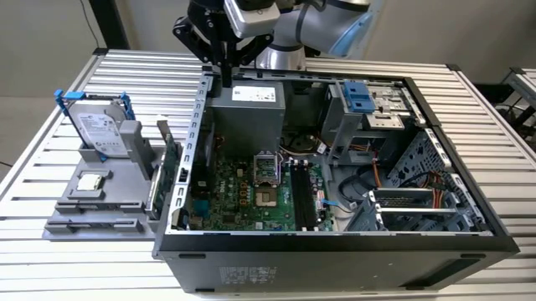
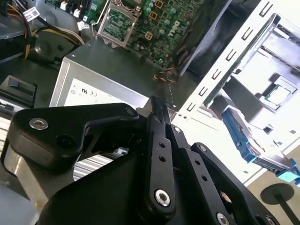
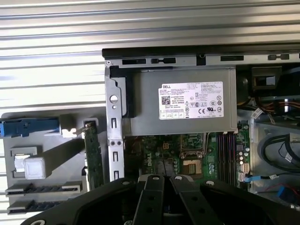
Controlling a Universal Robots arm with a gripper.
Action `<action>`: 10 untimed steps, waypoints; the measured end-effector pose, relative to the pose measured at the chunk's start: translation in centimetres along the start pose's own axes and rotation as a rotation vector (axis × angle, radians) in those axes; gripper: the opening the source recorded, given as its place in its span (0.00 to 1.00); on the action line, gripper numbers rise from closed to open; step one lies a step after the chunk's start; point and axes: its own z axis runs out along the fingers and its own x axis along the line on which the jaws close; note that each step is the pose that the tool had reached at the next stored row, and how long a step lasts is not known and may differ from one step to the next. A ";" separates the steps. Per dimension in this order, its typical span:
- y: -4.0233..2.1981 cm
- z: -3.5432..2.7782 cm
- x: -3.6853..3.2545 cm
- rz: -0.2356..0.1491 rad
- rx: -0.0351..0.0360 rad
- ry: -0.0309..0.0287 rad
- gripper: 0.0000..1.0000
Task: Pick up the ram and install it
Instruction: 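Reach for the ram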
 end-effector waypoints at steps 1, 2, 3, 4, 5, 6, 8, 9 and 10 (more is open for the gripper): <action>-0.01 0.00 0.16 0.000 -0.0001 0.0000 0.00; -0.02 0.00 0.34 -0.001 -0.0001 0.0000 0.00; -0.02 -0.01 0.53 -0.002 0.0000 0.0001 0.00; -0.03 0.00 0.68 -0.003 -0.0001 0.0001 0.00; -0.04 -0.01 0.79 -0.004 -0.0001 0.0001 0.00; -0.04 -0.01 0.92 -0.005 -0.0001 0.0002 0.00; -0.06 -0.01 1.14 -0.005 -0.0001 0.0003 0.00; -0.07 -0.01 1.24 -0.005 -0.0002 0.0002 0.00; -0.07 -0.01 1.30 -0.005 -0.0003 0.0002 0.00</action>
